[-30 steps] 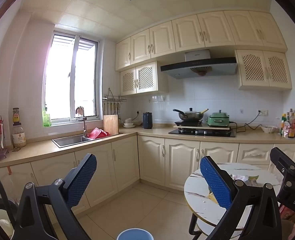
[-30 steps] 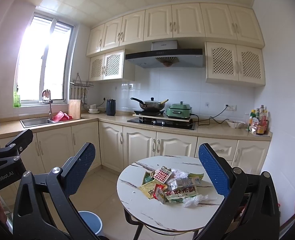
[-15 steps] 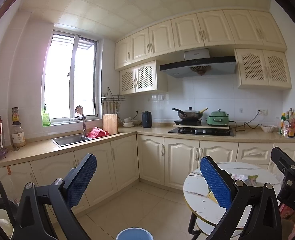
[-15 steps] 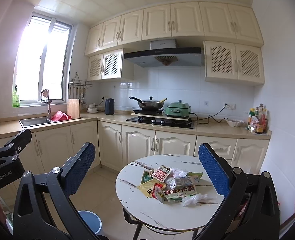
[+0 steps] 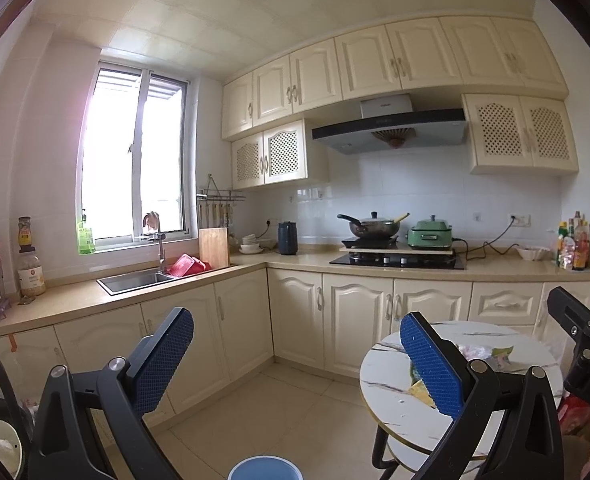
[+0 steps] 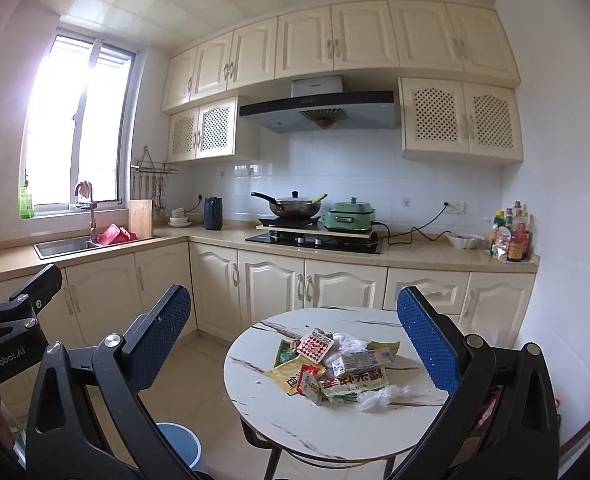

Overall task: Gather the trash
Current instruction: 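Reach the right gripper to the clear plastic wrap and grasp it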

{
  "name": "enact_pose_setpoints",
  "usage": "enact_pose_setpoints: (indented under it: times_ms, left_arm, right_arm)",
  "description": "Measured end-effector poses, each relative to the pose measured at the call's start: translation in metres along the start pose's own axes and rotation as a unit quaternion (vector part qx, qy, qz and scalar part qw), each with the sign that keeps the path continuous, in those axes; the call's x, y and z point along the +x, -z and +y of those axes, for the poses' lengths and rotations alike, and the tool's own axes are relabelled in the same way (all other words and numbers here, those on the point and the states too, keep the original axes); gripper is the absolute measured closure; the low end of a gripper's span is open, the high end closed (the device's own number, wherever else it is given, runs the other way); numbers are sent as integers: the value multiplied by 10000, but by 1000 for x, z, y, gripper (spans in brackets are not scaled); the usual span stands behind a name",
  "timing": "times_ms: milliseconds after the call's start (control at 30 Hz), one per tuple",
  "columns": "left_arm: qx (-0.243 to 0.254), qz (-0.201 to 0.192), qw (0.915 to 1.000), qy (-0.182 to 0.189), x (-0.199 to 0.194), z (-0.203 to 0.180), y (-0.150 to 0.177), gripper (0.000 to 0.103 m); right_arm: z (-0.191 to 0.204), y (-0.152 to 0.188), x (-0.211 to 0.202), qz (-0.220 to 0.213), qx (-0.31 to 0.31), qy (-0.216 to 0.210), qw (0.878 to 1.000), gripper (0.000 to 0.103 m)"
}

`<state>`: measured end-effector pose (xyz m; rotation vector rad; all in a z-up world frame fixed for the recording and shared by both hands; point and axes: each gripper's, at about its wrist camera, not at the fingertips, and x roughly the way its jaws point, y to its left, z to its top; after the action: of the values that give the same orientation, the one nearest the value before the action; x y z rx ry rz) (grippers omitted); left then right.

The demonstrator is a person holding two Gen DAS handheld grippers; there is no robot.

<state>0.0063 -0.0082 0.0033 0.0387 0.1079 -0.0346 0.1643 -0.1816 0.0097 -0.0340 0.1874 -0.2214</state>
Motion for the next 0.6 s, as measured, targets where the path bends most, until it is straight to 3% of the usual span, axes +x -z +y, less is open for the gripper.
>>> enact_pose_setpoints:
  times_ms: [300, 600]
  left_arm:
    - [123, -82, 9998, 123, 26, -26, 6, 1]
    - [385, 419, 9972, 485, 103, -72, 25, 1]
  right_arm:
    - [-31, 11, 17, 140, 179, 183, 9996, 0]
    - [-97, 47, 53, 587, 516, 692, 9945, 0]
